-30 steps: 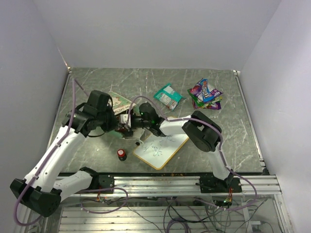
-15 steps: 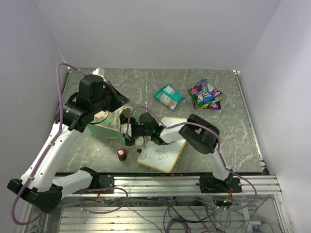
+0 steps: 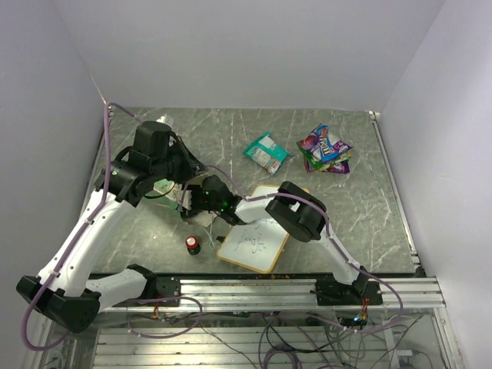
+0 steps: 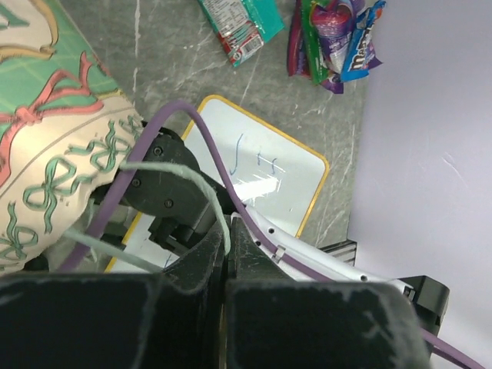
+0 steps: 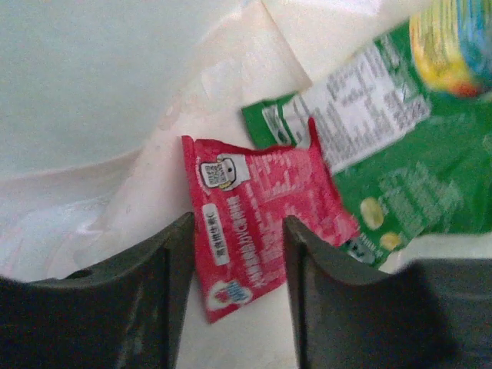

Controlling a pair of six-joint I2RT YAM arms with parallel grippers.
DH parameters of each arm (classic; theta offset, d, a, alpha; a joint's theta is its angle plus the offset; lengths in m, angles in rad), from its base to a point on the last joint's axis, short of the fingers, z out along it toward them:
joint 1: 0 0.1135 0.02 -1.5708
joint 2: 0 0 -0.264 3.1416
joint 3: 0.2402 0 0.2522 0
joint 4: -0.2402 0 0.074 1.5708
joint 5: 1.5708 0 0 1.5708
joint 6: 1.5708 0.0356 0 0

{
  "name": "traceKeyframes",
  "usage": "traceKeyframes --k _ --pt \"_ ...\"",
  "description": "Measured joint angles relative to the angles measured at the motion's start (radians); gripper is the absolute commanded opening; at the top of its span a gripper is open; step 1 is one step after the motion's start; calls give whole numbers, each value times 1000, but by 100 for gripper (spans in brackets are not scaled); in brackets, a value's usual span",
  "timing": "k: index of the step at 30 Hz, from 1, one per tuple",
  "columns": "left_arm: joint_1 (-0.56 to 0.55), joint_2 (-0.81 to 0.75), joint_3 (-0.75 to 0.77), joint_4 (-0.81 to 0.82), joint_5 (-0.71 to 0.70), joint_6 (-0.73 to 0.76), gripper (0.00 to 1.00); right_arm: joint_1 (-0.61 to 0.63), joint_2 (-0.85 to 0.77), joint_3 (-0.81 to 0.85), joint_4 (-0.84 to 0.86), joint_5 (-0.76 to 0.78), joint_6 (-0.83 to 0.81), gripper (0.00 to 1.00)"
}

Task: Take the snacks out of the paper bag
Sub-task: Take out the snack from the paper bag.

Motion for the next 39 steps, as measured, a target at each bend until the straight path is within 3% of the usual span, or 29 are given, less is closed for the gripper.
traceKeyframes --k 4,10,23,32,39 --pt "0 -23 0 -36 -27 -1 7 -6 16 9 -3 66 35 16" --pt "1 -54 5 -121 -96 -3 7 -31 12 6 -13 113 61 0" --pt "26 -97 -8 -179 -181 -1 7 -37 -263 -245 25 128 118 0" --pt "37 -94 -28 -169 -165 0 7 -39 -317 -356 58 76 118 0" --pt "44 -50 -11 -156 -137 -1 7 -37 -535 -482 43 40 163 0"
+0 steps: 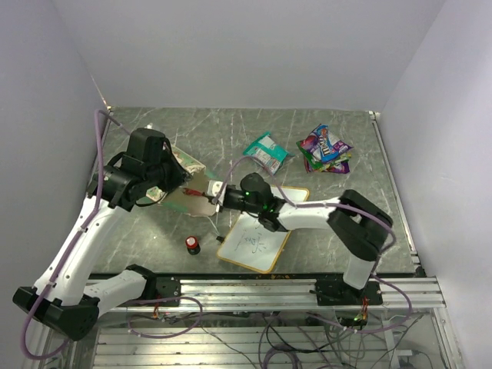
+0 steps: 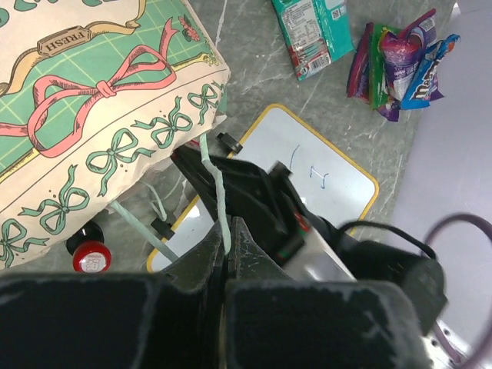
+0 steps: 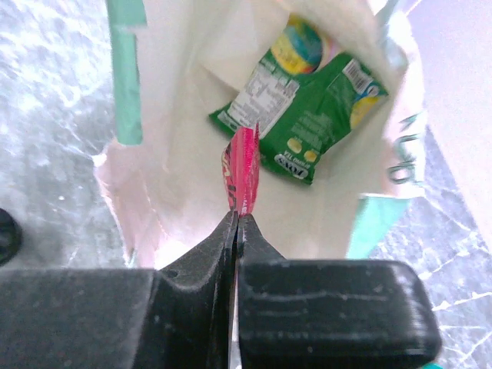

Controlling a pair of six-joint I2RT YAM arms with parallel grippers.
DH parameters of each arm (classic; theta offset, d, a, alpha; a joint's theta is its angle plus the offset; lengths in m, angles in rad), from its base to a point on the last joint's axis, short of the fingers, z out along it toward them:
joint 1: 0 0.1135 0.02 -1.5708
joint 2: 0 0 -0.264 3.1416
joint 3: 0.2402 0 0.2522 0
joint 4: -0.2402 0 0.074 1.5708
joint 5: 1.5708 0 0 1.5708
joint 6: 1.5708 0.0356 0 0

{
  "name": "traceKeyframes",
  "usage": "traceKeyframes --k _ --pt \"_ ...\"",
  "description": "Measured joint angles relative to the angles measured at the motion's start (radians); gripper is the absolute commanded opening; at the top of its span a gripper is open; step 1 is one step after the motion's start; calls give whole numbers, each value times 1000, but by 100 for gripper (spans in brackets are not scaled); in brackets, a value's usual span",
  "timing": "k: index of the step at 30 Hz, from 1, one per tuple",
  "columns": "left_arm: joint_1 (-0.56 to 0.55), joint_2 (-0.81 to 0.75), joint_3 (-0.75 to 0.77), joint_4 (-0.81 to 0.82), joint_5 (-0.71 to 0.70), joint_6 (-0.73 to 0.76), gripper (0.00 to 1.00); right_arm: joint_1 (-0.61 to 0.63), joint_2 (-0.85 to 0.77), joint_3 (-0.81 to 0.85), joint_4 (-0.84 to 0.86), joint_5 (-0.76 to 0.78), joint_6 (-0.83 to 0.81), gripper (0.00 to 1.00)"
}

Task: Take the snacks out of the paper bag
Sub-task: Take out the snack from the paper bag.

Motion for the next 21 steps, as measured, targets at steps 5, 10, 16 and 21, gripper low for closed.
traceKeyframes --k 5,10,16,21 --pt "11 5 0 11 14 -8 7 1 -167 -70 -58 -1 22 0" --pt "23 14 0 27 31 -24 7 0 -357 -150 -190 13 33 0" --pt "33 27 -1 27 32 -35 7 -2 -594 -161 -414 93 23 0" --pt "38 17 -32 43 37 -43 7 -58 -757 -152 -596 208 2 0"
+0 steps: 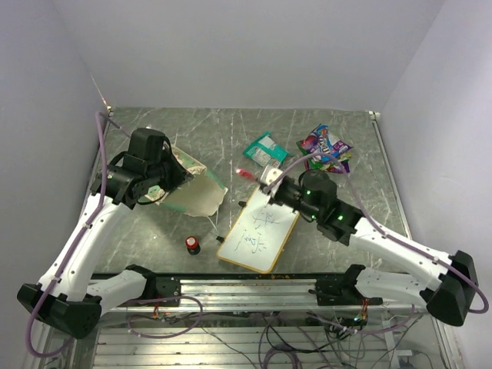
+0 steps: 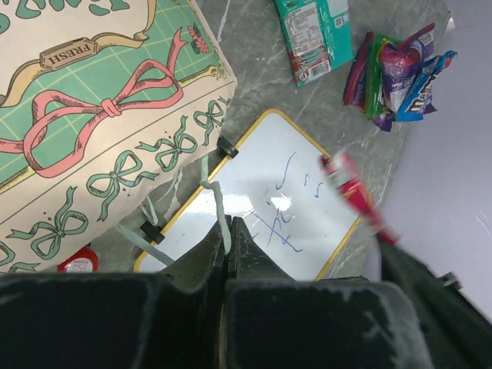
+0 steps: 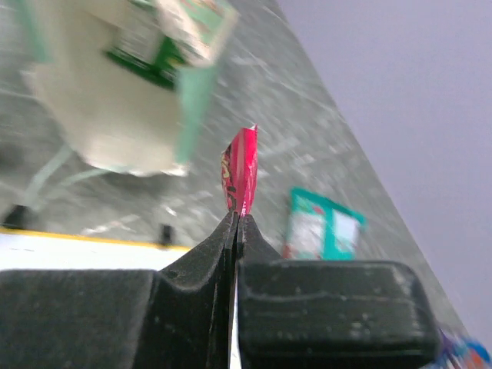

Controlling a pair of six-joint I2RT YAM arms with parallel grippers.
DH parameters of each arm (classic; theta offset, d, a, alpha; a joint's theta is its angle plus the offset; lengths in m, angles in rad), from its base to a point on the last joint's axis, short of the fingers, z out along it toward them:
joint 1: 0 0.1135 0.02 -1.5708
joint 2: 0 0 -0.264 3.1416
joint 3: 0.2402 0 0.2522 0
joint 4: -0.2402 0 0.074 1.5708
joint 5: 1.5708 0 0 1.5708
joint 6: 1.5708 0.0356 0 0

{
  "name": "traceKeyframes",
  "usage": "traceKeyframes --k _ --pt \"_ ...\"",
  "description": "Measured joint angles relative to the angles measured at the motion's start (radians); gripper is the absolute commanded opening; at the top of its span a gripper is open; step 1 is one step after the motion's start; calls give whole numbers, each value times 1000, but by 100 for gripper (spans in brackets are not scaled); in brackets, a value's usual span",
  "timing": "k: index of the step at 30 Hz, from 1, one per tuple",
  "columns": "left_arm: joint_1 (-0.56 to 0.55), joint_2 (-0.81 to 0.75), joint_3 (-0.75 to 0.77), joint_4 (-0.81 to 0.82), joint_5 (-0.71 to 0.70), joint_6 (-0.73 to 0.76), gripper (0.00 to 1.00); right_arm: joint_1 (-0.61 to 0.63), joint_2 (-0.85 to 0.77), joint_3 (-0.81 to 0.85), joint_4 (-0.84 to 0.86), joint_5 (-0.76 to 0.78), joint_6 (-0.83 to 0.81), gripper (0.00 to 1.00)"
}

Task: Take the snacks out of the paper bag
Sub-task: Take out the snack from the paper bag, then place the snack at the center of the board.

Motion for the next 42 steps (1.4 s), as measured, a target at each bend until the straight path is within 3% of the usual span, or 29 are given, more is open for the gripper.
traceKeyframes --k 9,16,25,26,29,31,38,42 --pt "9 11 -16 17 45 2 7 -310 -35 38 -208 275 -6 0" --pt "12 47 5 29 85 23 7 -520 -32 -6 -299 367 5 0" --pt "18 56 11 39 150 43 7 -560 -22 -166 -334 444 11 0" --pt "19 58 11 41 161 46 7 -563 -9 -191 -324 450 13 1" --pt "19 61 11 44 186 52 7 -568 58 -223 -314 435 44 27" --pt "19 59 10 45 198 52 7 -568 108 -209 -319 395 89 35" --pt "25 25 -5 36 206 77 7 -563 56 -69 -322 239 157 49" --pt "27 18 7 7 205 108 7 -502 -32 -40 -185 74 124 51"
